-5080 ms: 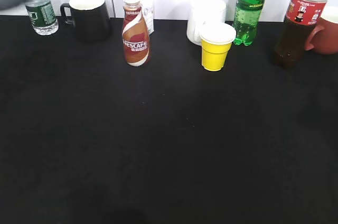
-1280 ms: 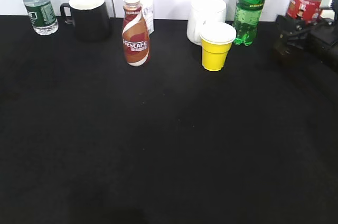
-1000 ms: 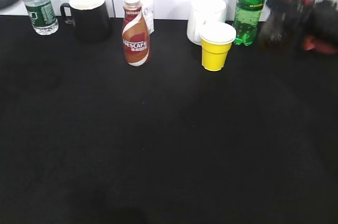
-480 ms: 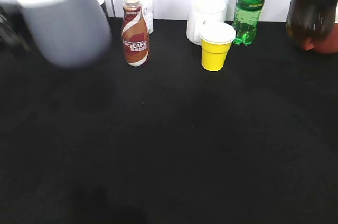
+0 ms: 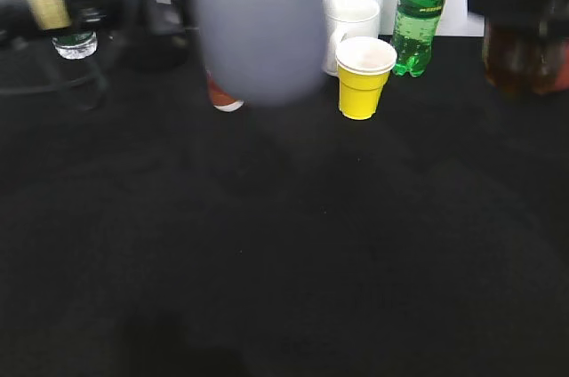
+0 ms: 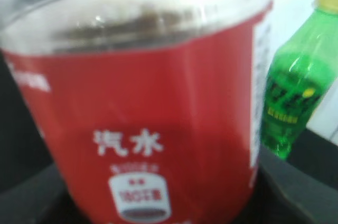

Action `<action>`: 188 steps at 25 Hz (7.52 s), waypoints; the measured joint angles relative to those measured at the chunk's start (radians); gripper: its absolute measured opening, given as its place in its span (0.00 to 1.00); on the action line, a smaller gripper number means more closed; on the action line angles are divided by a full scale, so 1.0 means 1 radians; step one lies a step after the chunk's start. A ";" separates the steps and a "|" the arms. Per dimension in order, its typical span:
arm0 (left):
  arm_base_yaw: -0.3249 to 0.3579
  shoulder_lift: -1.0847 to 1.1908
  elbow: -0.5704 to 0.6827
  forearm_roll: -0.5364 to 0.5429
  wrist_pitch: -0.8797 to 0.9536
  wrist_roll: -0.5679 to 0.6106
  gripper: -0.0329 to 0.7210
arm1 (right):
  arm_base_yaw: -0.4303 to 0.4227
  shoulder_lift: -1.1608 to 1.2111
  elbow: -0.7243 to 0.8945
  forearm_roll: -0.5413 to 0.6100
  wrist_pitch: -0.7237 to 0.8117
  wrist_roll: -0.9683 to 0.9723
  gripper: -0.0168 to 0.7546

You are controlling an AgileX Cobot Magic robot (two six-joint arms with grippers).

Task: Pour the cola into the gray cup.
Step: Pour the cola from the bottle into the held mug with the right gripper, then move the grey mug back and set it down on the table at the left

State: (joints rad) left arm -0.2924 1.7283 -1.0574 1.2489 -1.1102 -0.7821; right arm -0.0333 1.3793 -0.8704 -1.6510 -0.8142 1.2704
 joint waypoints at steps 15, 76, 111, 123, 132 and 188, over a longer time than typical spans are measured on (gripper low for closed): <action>-0.190 0.282 -0.291 -0.076 0.237 -0.040 0.11 | 0.000 0.000 -0.002 -0.180 0.108 -0.041 0.64; -0.186 0.362 -0.333 -0.072 0.292 -0.041 0.11 | 0.205 0.000 -0.018 -0.174 0.753 -0.833 0.64; -0.186 0.362 -0.333 -0.062 0.294 -0.039 0.11 | 0.208 0.000 -0.018 -0.169 0.820 -0.943 0.63; -0.186 0.362 -0.333 -0.056 0.300 -0.038 0.11 | 0.208 0.000 -0.018 -0.150 0.798 -0.944 0.63; -0.186 0.362 -0.333 -0.056 0.300 -0.035 0.11 | 0.208 0.000 -0.018 0.046 0.762 -0.944 0.63; -0.186 -0.116 0.235 0.454 1.908 -1.332 0.11 | 0.208 0.000 -0.019 0.974 0.404 -0.582 0.63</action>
State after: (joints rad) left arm -0.4781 1.6128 -0.8223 1.7034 0.7981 -2.1145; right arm 0.1744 1.3793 -0.8893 -0.6769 -0.4099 0.6883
